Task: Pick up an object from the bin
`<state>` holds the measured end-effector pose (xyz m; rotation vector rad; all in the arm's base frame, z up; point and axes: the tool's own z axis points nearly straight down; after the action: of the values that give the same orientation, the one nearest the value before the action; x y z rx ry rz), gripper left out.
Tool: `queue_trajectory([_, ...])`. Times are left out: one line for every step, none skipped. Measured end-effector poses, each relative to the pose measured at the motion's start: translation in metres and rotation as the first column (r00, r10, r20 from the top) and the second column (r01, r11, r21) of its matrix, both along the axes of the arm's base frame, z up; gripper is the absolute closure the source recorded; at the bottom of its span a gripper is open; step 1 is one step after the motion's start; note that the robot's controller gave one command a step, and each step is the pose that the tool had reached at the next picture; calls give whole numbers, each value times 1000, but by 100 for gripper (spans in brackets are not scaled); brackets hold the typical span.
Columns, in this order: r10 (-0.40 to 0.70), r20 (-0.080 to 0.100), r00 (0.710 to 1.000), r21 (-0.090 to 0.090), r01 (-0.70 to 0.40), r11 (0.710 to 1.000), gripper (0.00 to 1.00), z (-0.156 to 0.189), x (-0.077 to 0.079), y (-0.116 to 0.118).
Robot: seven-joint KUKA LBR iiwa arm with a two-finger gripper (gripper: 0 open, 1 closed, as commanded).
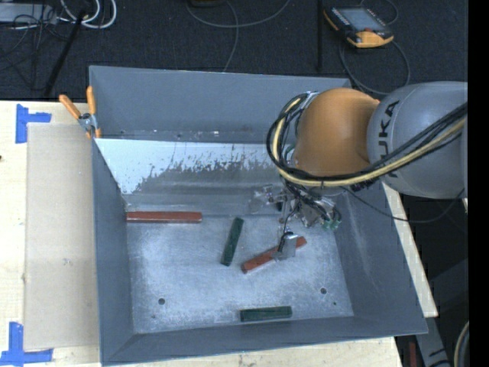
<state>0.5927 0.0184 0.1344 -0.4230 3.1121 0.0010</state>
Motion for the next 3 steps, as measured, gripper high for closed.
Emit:
queue_trajectory([-159, -7, 987, -2, 159, 987, 0, -67, -38, -36])
queue_trajectory([-158, -2, 987, 0, 158, 987, 100, -65, -36, -35])
queue_trajectory([57, -4, 998, 0, -57, 998, 100, -47, -75, -37])
